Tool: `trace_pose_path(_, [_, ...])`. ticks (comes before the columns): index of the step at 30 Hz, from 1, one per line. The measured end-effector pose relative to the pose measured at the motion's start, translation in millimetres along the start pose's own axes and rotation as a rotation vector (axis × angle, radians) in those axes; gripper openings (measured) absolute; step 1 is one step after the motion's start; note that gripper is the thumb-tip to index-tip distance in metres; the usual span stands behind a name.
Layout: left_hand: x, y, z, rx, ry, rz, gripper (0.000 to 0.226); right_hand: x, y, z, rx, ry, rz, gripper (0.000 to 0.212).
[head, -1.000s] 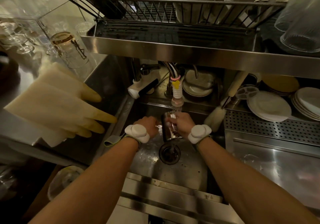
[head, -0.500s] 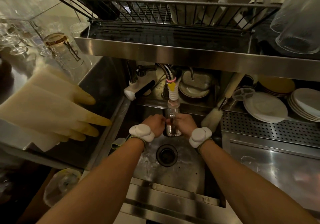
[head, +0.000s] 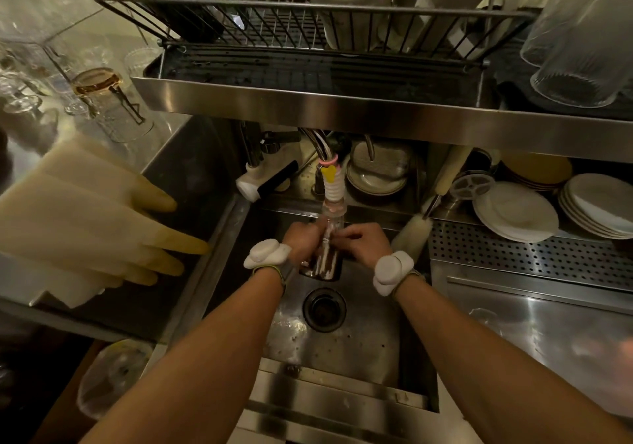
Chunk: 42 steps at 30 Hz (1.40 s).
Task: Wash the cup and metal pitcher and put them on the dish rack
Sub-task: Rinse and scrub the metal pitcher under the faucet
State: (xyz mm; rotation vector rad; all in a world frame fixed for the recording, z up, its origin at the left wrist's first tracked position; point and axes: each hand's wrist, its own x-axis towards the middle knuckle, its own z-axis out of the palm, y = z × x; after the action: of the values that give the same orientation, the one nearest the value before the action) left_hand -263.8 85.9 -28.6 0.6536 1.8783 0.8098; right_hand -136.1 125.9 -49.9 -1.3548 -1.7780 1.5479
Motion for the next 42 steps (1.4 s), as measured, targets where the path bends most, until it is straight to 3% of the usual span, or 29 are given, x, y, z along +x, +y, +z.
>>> trace_pose_path(3, [-1, 2, -10, -0.131, 0.146, -0.091, 0.036, -1, 9, -7, 0.041, -0.003, 0.135, 0.046])
trace_pose_path(7, [-2, 0, -19, -0.235, 0.067, -0.067, 0.025, 2, 6, 2, 0.154, -0.107, 0.124, 0.075])
trace_pose_path(10, [-7, -3, -22, -0.291, -0.016, -0.049, 0.042, 8, 6, 1, 0.157, -0.028, 0.116, 0.099])
trace_pose_path(12, [-8, -8, -24, -0.309, -0.024, -0.043, 0.049, 8, 6, 5, 0.118, -0.025, 0.107, 0.099])
trace_pose_path(16, [-10, -13, -25, -0.252, 0.047, -0.068, 0.029, 4, 15, 23, 0.09, -0.014, 0.129, 0.1])
trace_pose_path(21, [-8, -17, -27, -0.036, 0.018, -0.027, 0.034, 9, 21, 29, 0.029, 0.062, 0.137, 0.1])
trace_pose_path(29, [-4, -17, -28, -0.115, 0.023, -0.059, 0.028, 1, 23, 39, 0.068, 0.107, 0.055, 0.122])
trace_pose_path(32, [-3, -17, -25, -0.075, -0.003, -0.006, 0.03, 4, 18, 36, 0.076, 0.17, 0.018, 0.115])
trace_pose_path(35, [10, -22, -27, 0.08, -0.01, -0.032, 0.01, 2, 20, 35, 0.004, 0.177, 0.039, 0.102])
trace_pose_path(38, [12, -26, -28, 0.288, -0.028, 0.003, 0.033, -3, 30, 30, -0.057, 0.179, 0.032, 0.102])
trace_pose_path(42, [13, -19, -35, 0.342, 0.047, 0.037, 0.045, -1, 28, 30, -0.044, 0.17, 0.014, 0.103])
